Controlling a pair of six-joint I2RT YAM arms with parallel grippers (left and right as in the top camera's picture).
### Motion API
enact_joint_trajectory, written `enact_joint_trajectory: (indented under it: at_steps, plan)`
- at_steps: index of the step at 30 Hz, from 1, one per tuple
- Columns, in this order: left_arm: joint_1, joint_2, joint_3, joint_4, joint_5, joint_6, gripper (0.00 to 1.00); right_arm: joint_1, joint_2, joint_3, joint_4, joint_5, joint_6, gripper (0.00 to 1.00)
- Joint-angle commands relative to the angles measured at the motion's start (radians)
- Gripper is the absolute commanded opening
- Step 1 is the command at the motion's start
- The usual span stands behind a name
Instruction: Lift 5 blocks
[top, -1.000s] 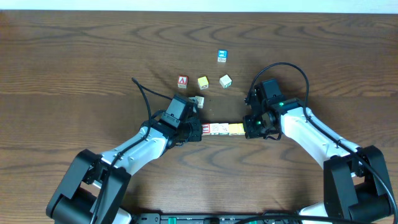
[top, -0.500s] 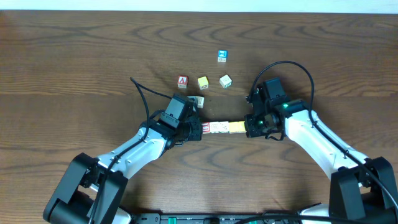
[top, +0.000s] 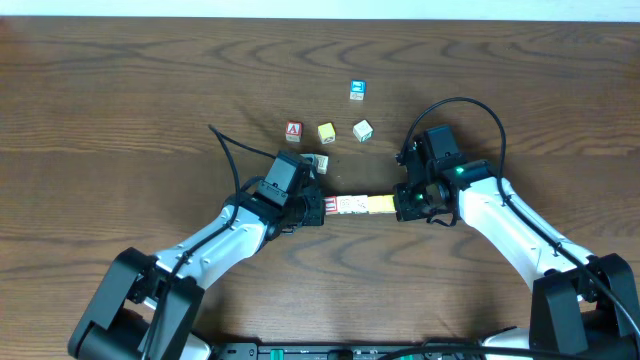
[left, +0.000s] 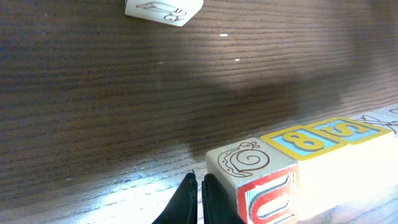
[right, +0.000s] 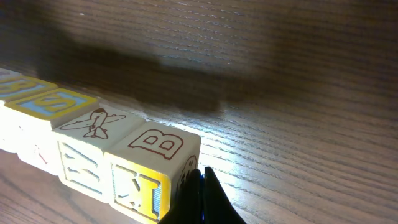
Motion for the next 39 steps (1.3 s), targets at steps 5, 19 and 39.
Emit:
enact_joint_trajectory:
  at_steps: [5,19,39]
  plan:
    - [-0.024,-0.072,0.027,0.020,0.119,0.021,0.07,0.044,-0.023,0.014,0.014,-0.171,-0.011,0.01]
    - [-0.024,-0.072,0.027,0.001,0.119,0.021,0.07,0.044,-0.046,0.014,0.014,-0.171,-0.011,0.01]
    - [-0.024,-0.097,0.027,-0.003,0.119,0.021,0.07,0.044,-0.048,0.014,0.013,-0.172,-0.011,0.01]
